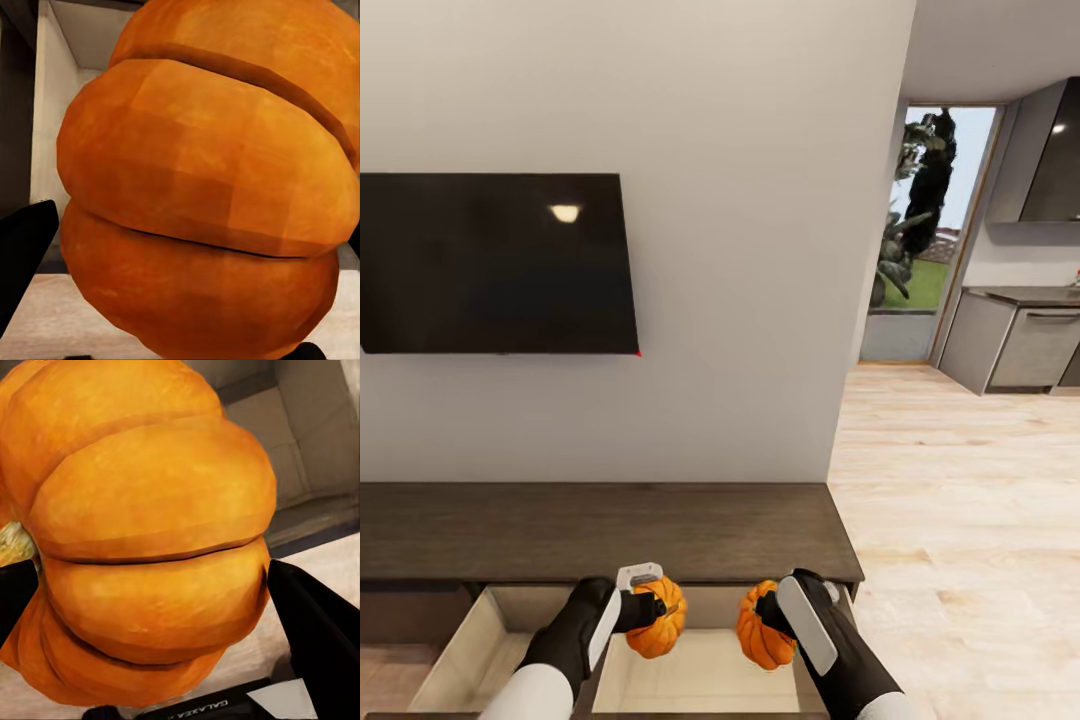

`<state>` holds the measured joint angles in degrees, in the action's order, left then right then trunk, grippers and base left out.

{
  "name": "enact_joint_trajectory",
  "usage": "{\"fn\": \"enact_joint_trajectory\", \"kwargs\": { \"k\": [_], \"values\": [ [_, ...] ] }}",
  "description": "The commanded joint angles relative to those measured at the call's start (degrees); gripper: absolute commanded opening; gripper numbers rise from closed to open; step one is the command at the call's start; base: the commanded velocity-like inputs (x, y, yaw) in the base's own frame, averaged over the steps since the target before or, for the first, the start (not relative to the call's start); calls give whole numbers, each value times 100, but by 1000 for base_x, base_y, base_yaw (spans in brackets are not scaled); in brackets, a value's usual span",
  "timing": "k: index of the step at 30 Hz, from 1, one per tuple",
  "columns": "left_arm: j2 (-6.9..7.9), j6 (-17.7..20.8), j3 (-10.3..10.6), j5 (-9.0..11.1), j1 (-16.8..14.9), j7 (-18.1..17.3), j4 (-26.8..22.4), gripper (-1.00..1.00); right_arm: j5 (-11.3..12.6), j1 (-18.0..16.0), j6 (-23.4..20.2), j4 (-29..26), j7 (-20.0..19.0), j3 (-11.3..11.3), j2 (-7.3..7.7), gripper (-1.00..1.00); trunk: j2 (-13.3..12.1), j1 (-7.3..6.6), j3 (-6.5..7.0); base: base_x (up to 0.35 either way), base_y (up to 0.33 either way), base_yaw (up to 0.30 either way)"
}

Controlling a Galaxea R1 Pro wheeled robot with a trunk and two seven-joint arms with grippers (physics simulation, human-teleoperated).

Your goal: Place each of the two pumpkins and all three candles from the living room inside a cabinet in the living room (use any cabinet), then make sure every cabinet is closed, and position the cauldron so it is next to a table in the living room.

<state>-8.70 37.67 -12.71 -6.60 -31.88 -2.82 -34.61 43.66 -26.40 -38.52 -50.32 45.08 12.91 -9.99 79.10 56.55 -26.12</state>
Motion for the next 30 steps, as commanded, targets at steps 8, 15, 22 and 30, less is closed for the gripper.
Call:
{"fn": "enact_joint_trajectory", "kwargs": {
  "k": [8,15,22,30],
  "values": [
    [-86,-383,10,-25,-2,191,198,-100,-270,-357,616,967,-7,1,-1,-100,323,176,-144,0,0,0],
    [-130,-659,22,-20,-2,519,405,-100,-290,-391,694,1129,-12,28,-1,-100,604,330,-270,0,0,0],
    [-130,-812,31,-20,-2,554,554,-100,-303,-420,1083,1350,-48,319,-1,-100,884,484,-395,0,0,0],
    [-130,-1032,31,-17,-2,865,569,-100,-301,-496,1391,1444,-102,692,-1,-100,1205,659,-539,0,0,0]
  ]
}}
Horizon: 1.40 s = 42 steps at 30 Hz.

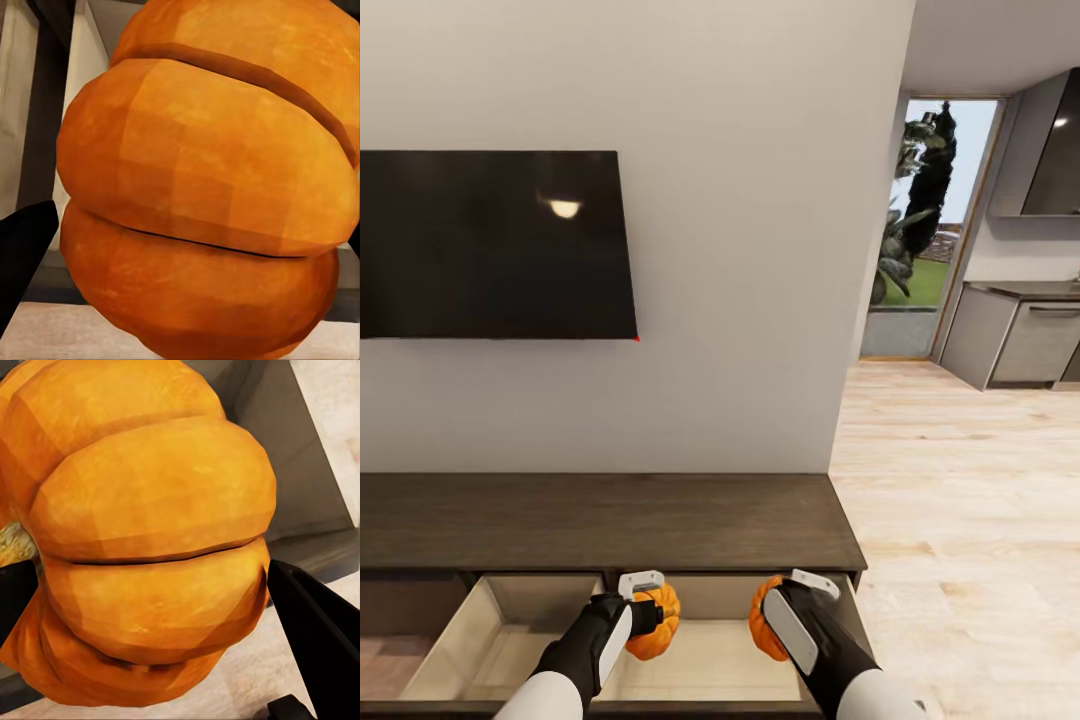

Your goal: Place each of the two pumpkins and all three candles from the living room inside a cabinet in the living room (use any cabinet), then make sure every cabinet is closed, and position the cauldron so it is next to a table in the living room.

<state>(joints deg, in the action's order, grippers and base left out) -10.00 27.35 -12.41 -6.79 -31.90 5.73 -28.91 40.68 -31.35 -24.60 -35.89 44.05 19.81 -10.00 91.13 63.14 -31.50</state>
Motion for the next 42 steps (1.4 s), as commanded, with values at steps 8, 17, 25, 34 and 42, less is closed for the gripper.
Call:
{"fn": "enact_joint_trajectory", "kwargs": {
  "k": [8,17,25,34,42],
  "values": [
    [0,-12,2,2,0,36,-1,-100,-7,-3,69,3,-19,241,0,-100,322,176,-144,0,0,0],
    [0,-25,2,5,2,33,-1,-100,-5,-3,78,3,-23,260,0,-100,403,220,-180,0,0,0],
    [0,-4,3,10,-1,41,-1,-100,-1,-3,79,3,-24,260,0,-100,403,220,-180,0,-130,0],
    [0,-2,2,4,3,40,-1,-100,1,-3,79,3,-28,260,0,-100,403,220,-180,41,-24,0],
    [0,-15,4,3,2,34,-1,-100,2,-3,79,3,-28,260,0,-100,403,220,-180,52,19,0]
  ]
}}
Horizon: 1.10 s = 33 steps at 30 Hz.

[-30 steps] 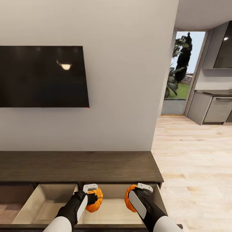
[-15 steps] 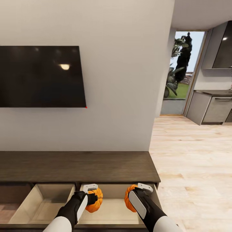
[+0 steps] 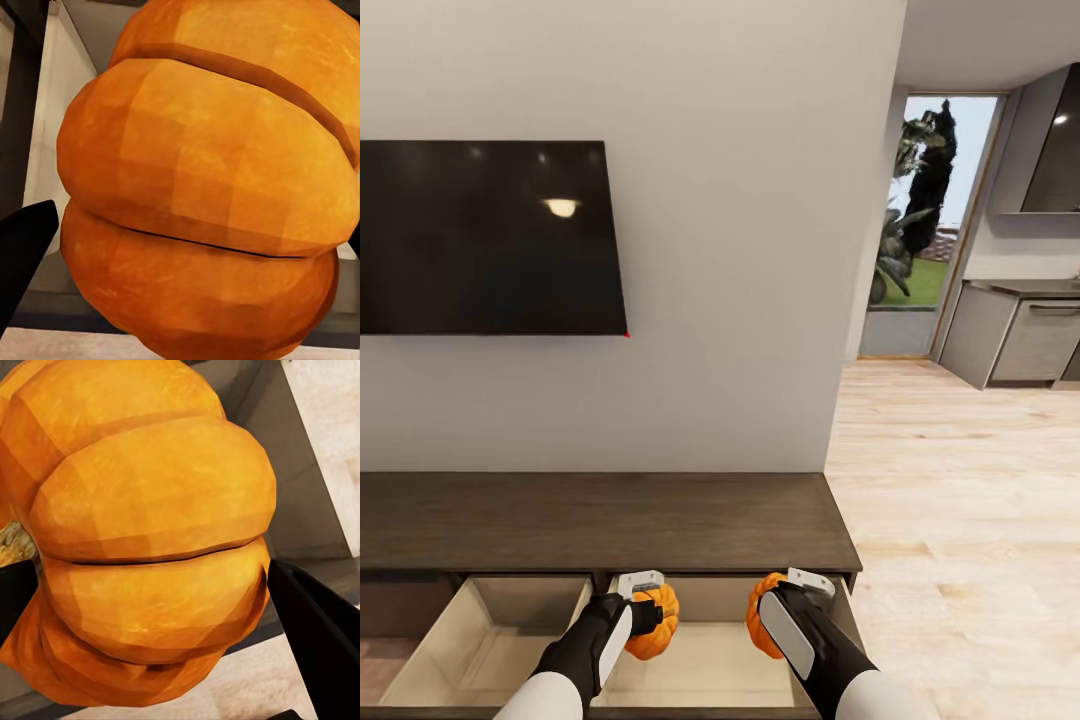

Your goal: Place each of the two pumpkins and all three candles from the living room inside a cabinet in the living room (use any cabinet), then make sure every cabinet is closed, and position the cauldron so it is next to a table in the living room.

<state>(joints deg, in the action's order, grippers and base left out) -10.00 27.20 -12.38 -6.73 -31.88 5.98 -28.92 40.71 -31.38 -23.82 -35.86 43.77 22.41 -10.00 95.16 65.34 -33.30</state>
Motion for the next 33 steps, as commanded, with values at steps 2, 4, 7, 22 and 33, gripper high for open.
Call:
{"fn": "enact_joint_trajectory", "kwargs": {
  "k": [2,4,7,22,33],
  "values": [
    [0,-2,0,-4,2,9,0,-100,-2,0,-1,0,0,0,0,-100,0,0,0,4,2,0],
    [0,-3,1,-4,0,9,0,-100,-2,0,-5,0,0,0,0,-100,80,44,-36,2,1,0],
    [0,-4,5,-4,1,8,0,-100,-2,0,-7,0,-30,0,0,-100,201,110,-90,0,0,0],
    [0,-13,2,-4,2,8,0,-100,-6,1,14,-4,-520,0,0,-100,802,439,-359,0,0,0],
    [0,-13,-1,-4,1,8,0,-100,-2,0,33,3,-527,-8,0,-100,1243,681,-557,0,0,0]
  ]
}}
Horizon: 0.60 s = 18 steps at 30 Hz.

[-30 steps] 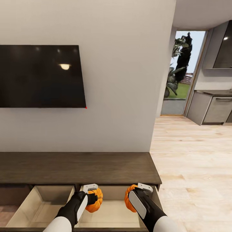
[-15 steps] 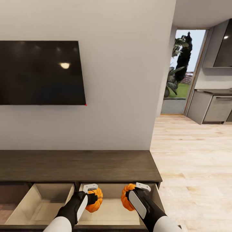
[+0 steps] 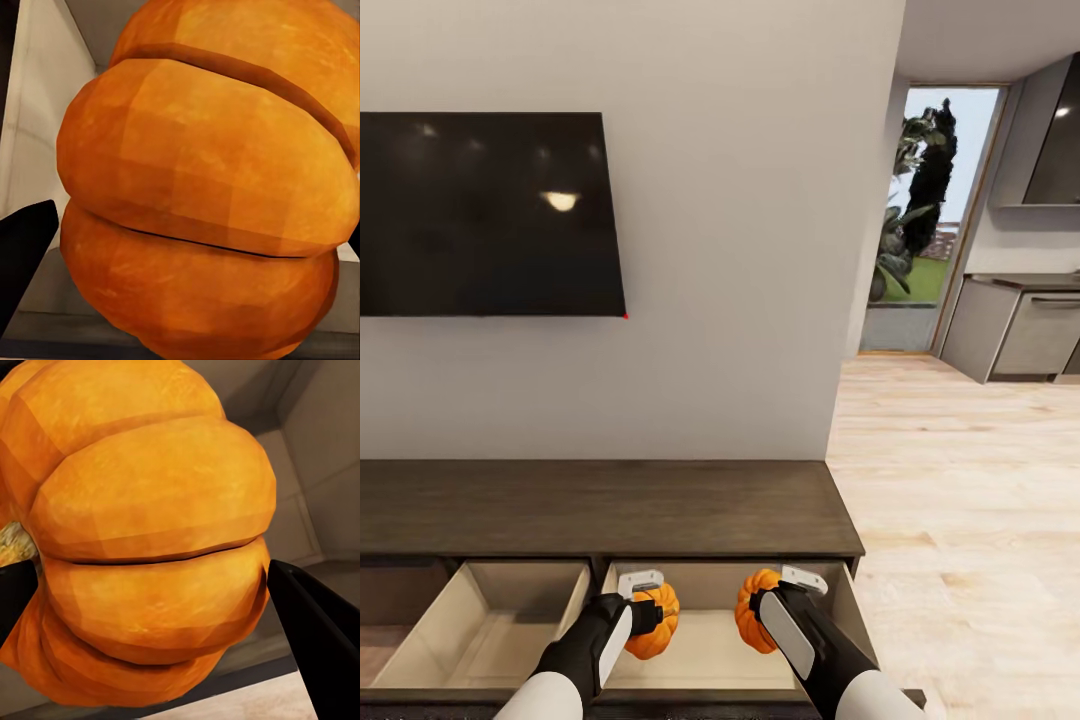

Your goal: Place each of the two pumpkins and all three candles from the living room inside a cabinet in the living room (use any cabinet), then make sure every cabinet is closed, and position the cauldron so it is next to a table in the living room.

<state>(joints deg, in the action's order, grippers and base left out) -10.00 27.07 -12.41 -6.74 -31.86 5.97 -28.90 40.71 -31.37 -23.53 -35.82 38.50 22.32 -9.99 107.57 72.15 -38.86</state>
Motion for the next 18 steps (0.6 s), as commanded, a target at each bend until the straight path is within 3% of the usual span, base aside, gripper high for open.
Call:
{"fn": "enact_joint_trajectory", "kwargs": {
  "k": [1,18],
  "values": [
    [0,0,2,-3,-2,9,-1,-100,-2,-1,4,-2,0,-2,0,-100,42,23,-18,0,0,0],
    [0,0,6,-3,-3,9,-1,-100,24,-75,10,131,53,-59,0,-100,724,396,-323,0,0,0]
  ]
}}
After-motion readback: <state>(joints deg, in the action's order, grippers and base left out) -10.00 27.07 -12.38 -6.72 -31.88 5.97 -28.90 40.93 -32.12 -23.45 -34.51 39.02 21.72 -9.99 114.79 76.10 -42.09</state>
